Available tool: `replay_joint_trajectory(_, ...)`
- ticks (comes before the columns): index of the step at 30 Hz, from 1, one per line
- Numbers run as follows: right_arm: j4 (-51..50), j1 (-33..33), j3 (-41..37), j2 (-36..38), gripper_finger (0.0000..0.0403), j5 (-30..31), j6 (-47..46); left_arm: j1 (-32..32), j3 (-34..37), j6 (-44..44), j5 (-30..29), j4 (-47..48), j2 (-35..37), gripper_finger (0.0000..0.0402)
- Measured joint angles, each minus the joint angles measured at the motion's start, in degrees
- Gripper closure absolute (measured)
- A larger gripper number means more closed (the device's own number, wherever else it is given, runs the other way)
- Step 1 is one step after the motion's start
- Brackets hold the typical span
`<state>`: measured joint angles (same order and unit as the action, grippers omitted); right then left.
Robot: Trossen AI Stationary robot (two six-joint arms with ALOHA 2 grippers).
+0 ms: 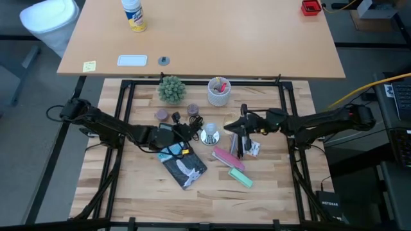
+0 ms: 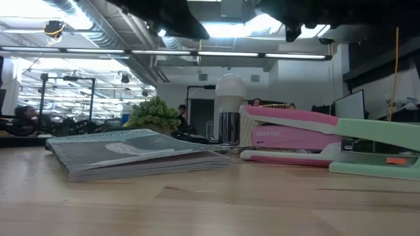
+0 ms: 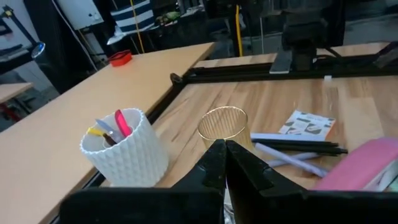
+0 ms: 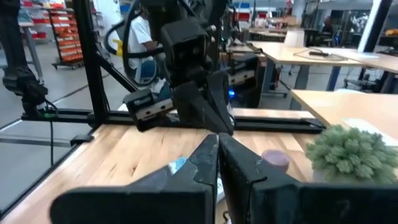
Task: Screw lightbulb
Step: Remove the white lightbulb from the silver lamp
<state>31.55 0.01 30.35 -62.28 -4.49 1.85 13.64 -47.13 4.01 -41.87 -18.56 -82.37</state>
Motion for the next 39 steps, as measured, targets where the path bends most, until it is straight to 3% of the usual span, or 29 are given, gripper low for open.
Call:
replay_joint_trajectory(5,-4.26,0.53,0.02,-0.37,0.0384,0.40,-1.76,-2.12,0.00,0.17,0.03,0.23,-0.64,0.0400)
replay_joint_trajectory(12,-4.62,3.68,0.00,-7.51,0.0384,5.42,-2.99,-6.93,0.00,-4.03,0.13,3.50,-2.41,0.0400)
replay_joint_trajectory(19,-3.85,4.09,-0.02,-14.73,0.0384,12.18,-3.06,-11.14,0.00,-6.86,8.59,2.61,-5.86,0.0400)
replay_joint_trajectory(22,-2.45,4.09,-0.02,-16.92,0.0384,13.98,-3.06,-12.20,0.04,-7.88,9.35,2.20,-7.89,0.0400)
replay_joint_trajectory(30,-0.80,4.09,0.02,-20.45,0.0384,19.42,-3.07,-10.98,0.04,-8.71,10.01,1.19,-9.35,0.0400)
replay_joint_trajectory(39,1.29,4.09,0.01,-20.43,0.0384,19.52,-3.04,-8.22,0.04,-9.85,10.11,1.20,-9.35,0.0400)
